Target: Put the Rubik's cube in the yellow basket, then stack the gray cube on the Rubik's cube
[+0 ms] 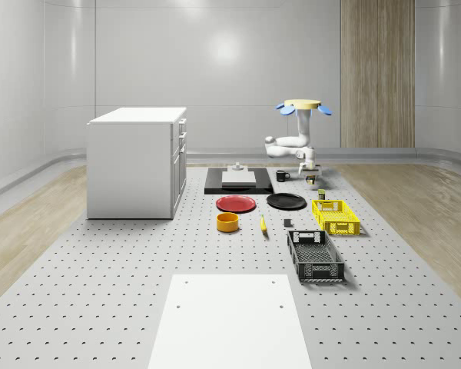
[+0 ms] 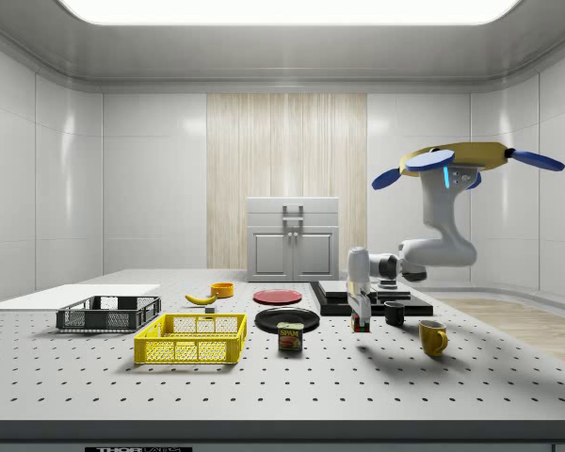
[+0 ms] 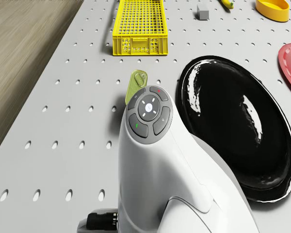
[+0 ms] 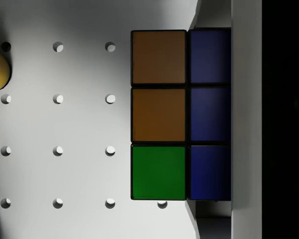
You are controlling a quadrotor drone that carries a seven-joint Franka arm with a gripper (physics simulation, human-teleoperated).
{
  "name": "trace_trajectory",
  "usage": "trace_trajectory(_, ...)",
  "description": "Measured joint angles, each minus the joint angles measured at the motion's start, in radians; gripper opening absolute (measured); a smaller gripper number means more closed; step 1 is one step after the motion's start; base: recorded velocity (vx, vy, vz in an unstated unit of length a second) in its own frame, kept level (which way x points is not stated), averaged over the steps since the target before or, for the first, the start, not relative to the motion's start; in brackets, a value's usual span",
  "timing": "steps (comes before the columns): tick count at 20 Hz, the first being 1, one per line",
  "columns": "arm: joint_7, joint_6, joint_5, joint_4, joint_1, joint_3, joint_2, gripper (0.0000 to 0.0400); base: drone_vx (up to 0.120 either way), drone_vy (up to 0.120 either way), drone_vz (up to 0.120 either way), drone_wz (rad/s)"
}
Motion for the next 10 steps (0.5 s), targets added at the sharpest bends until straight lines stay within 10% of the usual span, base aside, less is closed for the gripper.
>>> trace_trajectory(4,0.004,0.005,0.017,-0.001,-0.003,0.015,-0.01,0.0325,0.0,0.0,0.12,0.0)
trace_trajectory(10,0.008,0.017,0.031,-0.002,-0.008,0.025,-0.025,0.0325,0.12,0.0,0.12,0.0)
